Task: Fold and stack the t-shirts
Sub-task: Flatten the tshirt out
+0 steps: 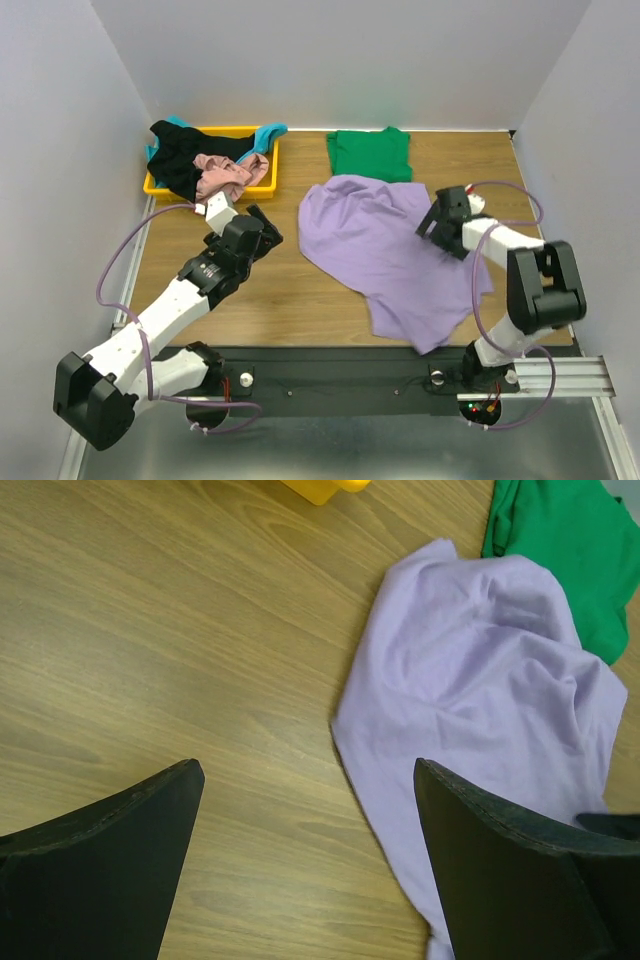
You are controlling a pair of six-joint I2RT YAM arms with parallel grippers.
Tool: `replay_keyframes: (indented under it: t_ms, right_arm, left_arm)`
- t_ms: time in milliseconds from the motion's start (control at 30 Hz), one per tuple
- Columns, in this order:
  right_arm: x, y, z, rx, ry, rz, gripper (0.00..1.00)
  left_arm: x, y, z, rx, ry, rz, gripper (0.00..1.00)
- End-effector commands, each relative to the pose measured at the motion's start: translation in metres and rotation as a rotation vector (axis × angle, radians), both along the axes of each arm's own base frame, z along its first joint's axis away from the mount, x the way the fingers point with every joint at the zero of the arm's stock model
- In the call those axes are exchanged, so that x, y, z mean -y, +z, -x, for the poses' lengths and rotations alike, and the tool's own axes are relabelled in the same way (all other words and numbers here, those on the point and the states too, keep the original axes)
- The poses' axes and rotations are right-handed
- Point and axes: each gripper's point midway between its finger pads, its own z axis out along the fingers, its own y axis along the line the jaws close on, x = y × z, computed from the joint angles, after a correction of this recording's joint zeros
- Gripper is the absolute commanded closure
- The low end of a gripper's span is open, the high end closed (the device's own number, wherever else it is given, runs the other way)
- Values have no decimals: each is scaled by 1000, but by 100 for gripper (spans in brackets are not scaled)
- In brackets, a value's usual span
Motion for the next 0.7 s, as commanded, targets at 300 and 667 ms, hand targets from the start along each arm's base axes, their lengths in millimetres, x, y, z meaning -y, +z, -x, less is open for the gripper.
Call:
replay_keyframes:
  t_ms: [300, 667]
  right_arm:
    - [63, 75, -55, 59, 49, 171, 0]
    - [-66, 44, 127, -91, 333, 17, 0]
  left_arm:
    - [6, -15, -1, -21, -34, 3, 2]
    - [27, -43, -5, -50, -129, 18, 1]
